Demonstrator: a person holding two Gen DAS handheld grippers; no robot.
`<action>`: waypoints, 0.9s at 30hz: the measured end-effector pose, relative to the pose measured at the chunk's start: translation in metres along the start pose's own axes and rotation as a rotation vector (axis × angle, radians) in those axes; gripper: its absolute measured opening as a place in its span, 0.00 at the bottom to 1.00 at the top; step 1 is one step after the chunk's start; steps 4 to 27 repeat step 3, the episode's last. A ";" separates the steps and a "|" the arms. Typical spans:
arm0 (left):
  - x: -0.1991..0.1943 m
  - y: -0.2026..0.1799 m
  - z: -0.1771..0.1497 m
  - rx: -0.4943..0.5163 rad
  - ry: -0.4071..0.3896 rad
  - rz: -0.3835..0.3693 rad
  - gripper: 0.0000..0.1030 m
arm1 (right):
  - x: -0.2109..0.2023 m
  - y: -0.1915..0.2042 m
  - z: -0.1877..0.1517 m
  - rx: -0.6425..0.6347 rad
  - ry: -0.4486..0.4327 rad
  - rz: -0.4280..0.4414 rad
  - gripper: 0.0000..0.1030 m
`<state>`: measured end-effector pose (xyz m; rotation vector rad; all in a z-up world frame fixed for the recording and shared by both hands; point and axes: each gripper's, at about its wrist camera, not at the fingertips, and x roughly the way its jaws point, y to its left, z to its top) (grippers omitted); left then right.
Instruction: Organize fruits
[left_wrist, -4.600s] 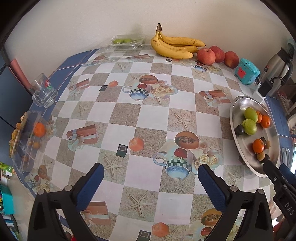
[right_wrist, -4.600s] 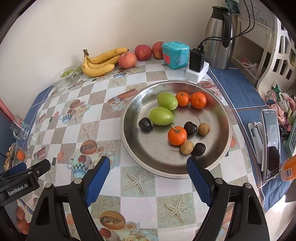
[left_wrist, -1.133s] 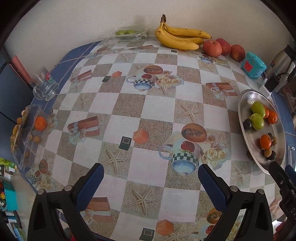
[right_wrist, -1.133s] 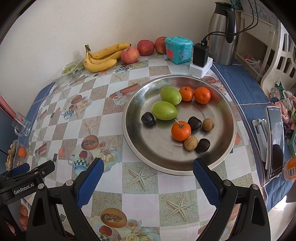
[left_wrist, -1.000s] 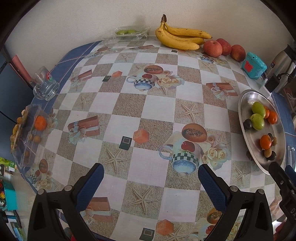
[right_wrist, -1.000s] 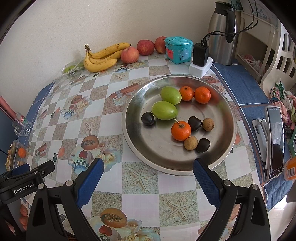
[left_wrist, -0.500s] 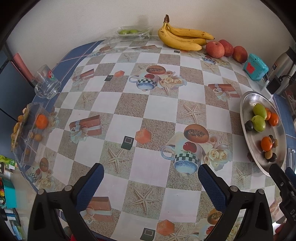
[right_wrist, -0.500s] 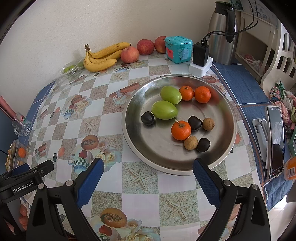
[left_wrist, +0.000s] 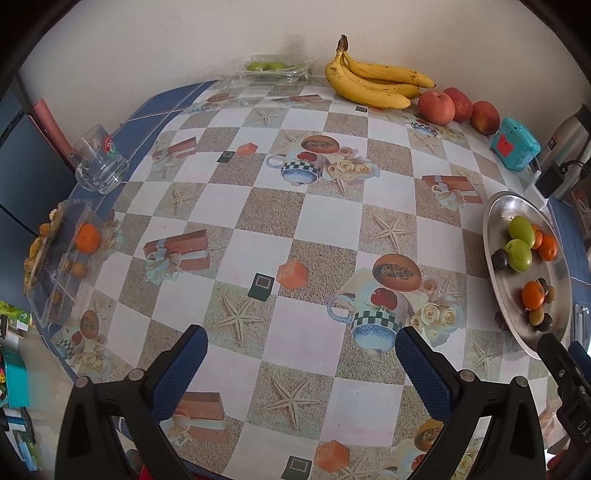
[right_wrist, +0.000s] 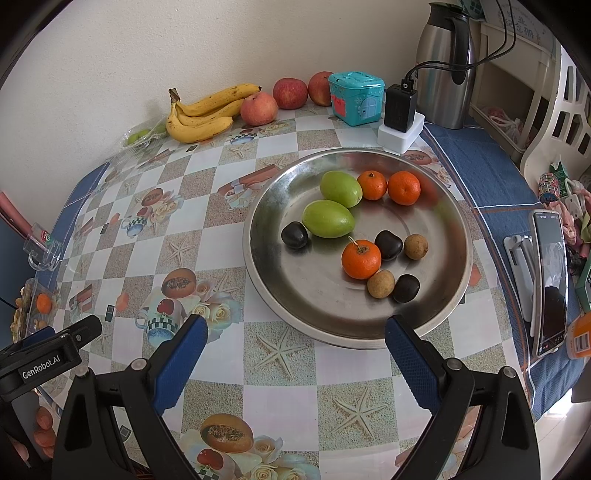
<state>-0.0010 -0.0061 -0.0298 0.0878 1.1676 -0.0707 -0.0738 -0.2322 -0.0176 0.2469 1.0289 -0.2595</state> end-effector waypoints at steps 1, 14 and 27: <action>0.000 0.000 0.000 0.001 0.001 -0.002 1.00 | 0.000 0.000 0.000 0.000 0.000 0.000 0.94; 0.000 -0.001 0.000 0.001 0.002 -0.003 1.00 | 0.000 0.000 0.000 0.000 0.000 0.000 0.94; 0.000 -0.001 0.000 0.001 0.002 -0.003 1.00 | 0.000 0.000 0.000 0.000 0.000 0.000 0.94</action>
